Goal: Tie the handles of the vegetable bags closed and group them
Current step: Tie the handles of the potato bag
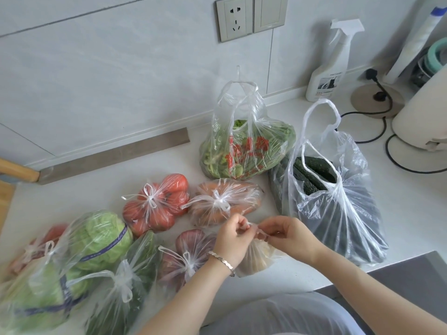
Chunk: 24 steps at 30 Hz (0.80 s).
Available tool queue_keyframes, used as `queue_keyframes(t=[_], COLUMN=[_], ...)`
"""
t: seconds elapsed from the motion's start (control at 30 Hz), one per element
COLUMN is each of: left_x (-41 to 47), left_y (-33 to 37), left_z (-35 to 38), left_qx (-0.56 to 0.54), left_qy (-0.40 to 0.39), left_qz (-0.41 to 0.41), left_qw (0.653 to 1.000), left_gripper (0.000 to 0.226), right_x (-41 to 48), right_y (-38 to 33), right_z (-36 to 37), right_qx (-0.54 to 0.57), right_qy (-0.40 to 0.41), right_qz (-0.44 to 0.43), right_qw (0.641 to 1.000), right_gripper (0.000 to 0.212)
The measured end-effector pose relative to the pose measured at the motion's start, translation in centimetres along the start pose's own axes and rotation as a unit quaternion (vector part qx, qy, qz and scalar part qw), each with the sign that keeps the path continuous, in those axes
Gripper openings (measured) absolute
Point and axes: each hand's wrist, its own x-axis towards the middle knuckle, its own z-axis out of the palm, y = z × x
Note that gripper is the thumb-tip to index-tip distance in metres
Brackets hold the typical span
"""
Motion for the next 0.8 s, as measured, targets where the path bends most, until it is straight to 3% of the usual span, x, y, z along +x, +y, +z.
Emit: queue_keyframes(t=[0.17,0.33,0.43,0.5,0.6,0.67,0.73,0.8], left_x=[0.0,0.3,0.2,0.3,0.6,0.8,0.8,0.9], left_y=[0.3,0.4,0.9,1.0,1.0,0.8,0.0,-1.3], left_z=[0.1,-0.2,-0.3,-0.5,-0.8,-0.9,-1.2,-1.8], left_qx=[-0.028,-0.071,-0.072,-0.058,-0.026,0.041,0.151,0.280], left_qy=[-0.041,-0.071,-0.084,-0.090,-0.101,-0.093,-0.050,-0.001], left_qz=[-0.050,-0.104,-0.106,-0.107,-0.107,-0.075,0.000,0.058], left_qw=[0.998,0.990,0.988,0.988,0.989,0.992,0.987,0.958], left_gripper=[0.030,0.023,0.024,0.023,0.025,0.030,0.024,0.025], right_x=[0.0,-0.6,-0.7,-0.4,-0.3,-0.4,-0.6,-0.7], right_y=[1.0,1.3,1.4,1.2,0.1,0.2,1.0,2.1], right_z=[-0.3,0.5,0.5,0.0,-0.3,-0.2,-0.4,-0.9], right_qx=[0.059,0.156,0.098,0.048,-0.010,0.044,0.120,0.167], right_qy=[-0.013,0.030,0.083,0.130,0.122,0.094,0.115,0.143], right_qz=[-0.055,-0.133,-0.143,-0.126,-0.087,-0.033,0.049,0.132], right_qw=[0.997,0.978,0.981,0.982,0.989,0.994,0.985,0.966], right_gripper=[0.050,0.014,0.017,0.037,0.029,0.027,0.022,0.023])
